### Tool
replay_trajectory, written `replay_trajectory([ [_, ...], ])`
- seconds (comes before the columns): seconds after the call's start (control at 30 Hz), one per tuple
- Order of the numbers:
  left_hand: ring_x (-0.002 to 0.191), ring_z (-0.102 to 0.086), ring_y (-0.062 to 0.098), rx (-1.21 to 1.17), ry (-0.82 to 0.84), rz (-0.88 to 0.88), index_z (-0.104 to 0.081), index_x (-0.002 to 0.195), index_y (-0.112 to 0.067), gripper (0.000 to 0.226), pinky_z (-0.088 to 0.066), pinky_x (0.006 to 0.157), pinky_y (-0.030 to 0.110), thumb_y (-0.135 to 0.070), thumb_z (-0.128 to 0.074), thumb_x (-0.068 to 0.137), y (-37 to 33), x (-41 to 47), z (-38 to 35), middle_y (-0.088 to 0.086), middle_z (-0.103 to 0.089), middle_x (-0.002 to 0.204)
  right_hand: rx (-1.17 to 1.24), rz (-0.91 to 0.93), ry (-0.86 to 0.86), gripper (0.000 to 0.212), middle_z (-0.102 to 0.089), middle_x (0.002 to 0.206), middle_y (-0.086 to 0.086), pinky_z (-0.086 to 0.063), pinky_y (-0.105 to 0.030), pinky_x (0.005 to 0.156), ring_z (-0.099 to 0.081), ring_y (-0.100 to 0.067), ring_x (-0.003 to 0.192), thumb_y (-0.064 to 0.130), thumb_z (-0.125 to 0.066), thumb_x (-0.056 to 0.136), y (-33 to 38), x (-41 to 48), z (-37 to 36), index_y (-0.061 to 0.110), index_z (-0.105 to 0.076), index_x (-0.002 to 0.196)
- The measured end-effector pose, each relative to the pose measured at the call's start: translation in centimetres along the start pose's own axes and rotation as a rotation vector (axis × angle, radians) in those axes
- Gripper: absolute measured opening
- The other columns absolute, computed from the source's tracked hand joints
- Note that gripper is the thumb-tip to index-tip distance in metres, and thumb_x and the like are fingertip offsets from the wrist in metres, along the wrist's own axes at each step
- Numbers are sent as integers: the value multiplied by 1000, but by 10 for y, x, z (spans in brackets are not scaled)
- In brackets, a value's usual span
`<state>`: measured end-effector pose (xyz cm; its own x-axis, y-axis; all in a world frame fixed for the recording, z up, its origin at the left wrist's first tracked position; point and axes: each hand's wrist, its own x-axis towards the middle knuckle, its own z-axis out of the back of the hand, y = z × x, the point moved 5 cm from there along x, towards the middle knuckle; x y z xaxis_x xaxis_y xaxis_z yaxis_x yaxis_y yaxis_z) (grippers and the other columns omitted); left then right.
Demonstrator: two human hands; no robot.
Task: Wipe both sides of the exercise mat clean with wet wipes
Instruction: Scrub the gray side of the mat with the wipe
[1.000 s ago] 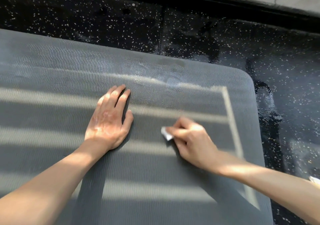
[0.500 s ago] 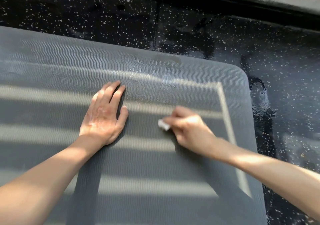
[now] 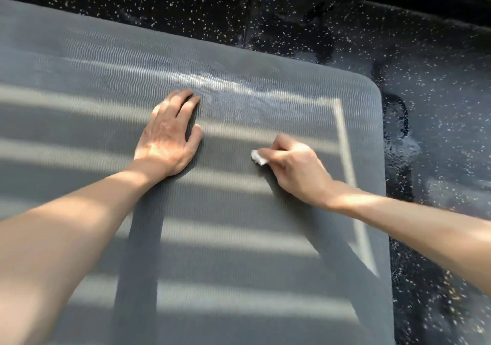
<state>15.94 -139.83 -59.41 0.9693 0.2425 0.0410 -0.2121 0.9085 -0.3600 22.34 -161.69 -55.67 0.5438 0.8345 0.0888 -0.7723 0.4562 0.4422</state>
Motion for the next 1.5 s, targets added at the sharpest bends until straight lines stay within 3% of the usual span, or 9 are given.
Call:
replay_trajectory([
  [0.2, 144, -27, 28, 23, -1, 5, -40, 146, -7, 63, -18, 120, 40, -40, -31, 93, 2, -1, -1, 9, -34, 154, 120, 116, 116, 16, -50, 77, -3, -44, -35, 51, -47, -21, 67, 14, -58, 90, 35, -51, -20, 16, -73, 93],
  [0.33, 146, -24, 30, 57, 6, -19, -35, 149, -5, 63, -16, 120, 42, -38, -27, 96, 0, -3, -2, 12, -29, 158, 107, -102, -51, 44, -46, 79, 2, -38, -29, 61, -44, -16, 67, 50, -38, 90, 10, -24, -11, 24, -74, 92],
  [0.57, 150, -14, 34, 204, 126, 13, -17, 155, -2, 60, -13, 120, 44, -34, -23, 104, -20, -67, -18, 17, -12, 163, 133, -49, -16, 29, -48, 79, -1, -43, -33, 60, -50, -18, 70, 26, -46, 94, 71, -104, -39, 17, -73, 96],
  [0.77, 140, -38, 38, 220, 101, -51, -44, 146, -4, 61, -29, 110, 48, -36, -29, 96, -42, -176, -19, 17, -38, 154, 23, -225, -222, 15, -53, 76, -7, -41, -31, 62, -56, -27, 65, 15, -62, 88, 48, -72, -23, 14, -76, 91],
  [0.87, 143, -35, 35, 235, 95, -75, -42, 147, -5, 59, -30, 113, 48, -33, -33, 97, -51, -221, -15, 14, -35, 157, 100, -143, -104, 27, -47, 77, -3, -39, -31, 59, -47, -17, 66, 25, -50, 95, 84, -114, -38, 14, -74, 92],
  [0.97, 143, -34, 32, 170, 63, -36, -46, 145, -7, 59, -27, 115, 45, -33, -37, 93, -51, -224, -13, 12, -38, 155, 179, 13, 53, 39, -46, 76, -3, -41, -31, 59, -45, -16, 66, 34, -40, 101, 114, -148, -44, 14, -72, 91],
  [1.17, 144, -33, 31, 141, 46, -28, -46, 144, -8, 59, -22, 116, 43, -33, -38, 92, -50, -223, -15, 12, -39, 154, 58, -113, -155, 21, -48, 76, -8, -48, -37, 55, -52, -26, 64, 15, -53, 92, 88, -117, -41, 10, -74, 93],
  [1.37, 144, -33, 31, 134, 18, -23, -47, 144, -7, 59, -22, 116, 42, -34, -37, 92, -51, -222, -11, 12, -39, 154, 164, 20, 89, 20, -46, 77, -2, -43, -35, 53, -45, -18, 69, 13, -51, 91, 137, -181, -55, 12, -72, 94],
  [1.5, 142, -36, 33, 137, 7, -25, -48, 143, -7, 60, -21, 114, 42, -34, -38, 91, -50, -222, -14, 14, -41, 153, 105, -145, -91, 35, -48, 76, -3, -46, -33, 53, -50, -22, 64, 34, -44, 94, 114, -157, -48, 16, -74, 93],
])
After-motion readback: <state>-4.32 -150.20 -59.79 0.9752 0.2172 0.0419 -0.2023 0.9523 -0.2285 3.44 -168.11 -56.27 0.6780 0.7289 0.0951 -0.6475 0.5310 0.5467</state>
